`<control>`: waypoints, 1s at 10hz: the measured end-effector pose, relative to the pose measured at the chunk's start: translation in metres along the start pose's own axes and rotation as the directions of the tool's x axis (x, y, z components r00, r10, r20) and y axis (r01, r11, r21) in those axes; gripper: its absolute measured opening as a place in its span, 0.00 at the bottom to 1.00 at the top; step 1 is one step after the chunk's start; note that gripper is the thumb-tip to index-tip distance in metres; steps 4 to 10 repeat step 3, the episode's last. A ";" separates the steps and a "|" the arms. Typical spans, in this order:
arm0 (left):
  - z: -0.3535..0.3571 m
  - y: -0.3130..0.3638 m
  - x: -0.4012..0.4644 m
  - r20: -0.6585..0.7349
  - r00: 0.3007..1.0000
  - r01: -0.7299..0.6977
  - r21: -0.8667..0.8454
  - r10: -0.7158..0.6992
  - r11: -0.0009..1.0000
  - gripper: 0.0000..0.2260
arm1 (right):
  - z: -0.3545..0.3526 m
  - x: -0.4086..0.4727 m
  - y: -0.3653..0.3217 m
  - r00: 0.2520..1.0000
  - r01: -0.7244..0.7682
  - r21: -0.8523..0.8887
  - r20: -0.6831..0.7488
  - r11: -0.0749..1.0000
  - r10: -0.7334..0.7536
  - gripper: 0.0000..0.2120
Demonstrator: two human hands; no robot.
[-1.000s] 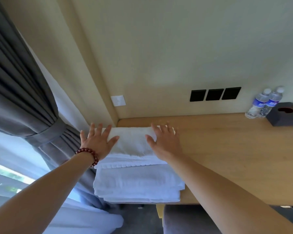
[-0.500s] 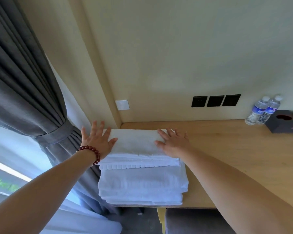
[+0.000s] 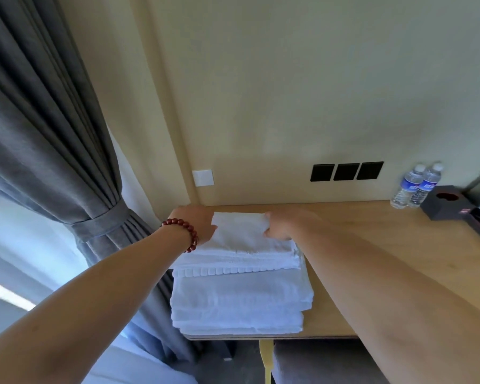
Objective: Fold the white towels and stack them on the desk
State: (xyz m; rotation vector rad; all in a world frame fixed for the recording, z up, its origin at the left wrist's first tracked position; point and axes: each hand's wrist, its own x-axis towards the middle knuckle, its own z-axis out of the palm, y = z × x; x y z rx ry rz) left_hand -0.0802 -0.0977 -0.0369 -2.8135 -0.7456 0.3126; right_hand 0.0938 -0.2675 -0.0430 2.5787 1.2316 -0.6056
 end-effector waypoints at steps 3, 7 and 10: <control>-0.043 0.011 -0.012 -0.018 1.000 -0.008 0.028 0.009 1.000 0.19 | -0.006 -0.015 -0.009 0.998 0.055 -0.075 0.001 0.996 -0.055 0.09; -0.043 0.011 -0.012 -0.018 1.000 -0.008 0.028 0.009 1.000 0.19 | -0.006 -0.015 -0.009 0.998 0.055 -0.075 0.001 0.996 -0.055 0.09; -0.043 0.011 -0.012 -0.018 1.000 -0.008 0.028 0.009 1.000 0.19 | -0.006 -0.015 -0.009 0.998 0.055 -0.075 0.001 0.996 -0.055 0.09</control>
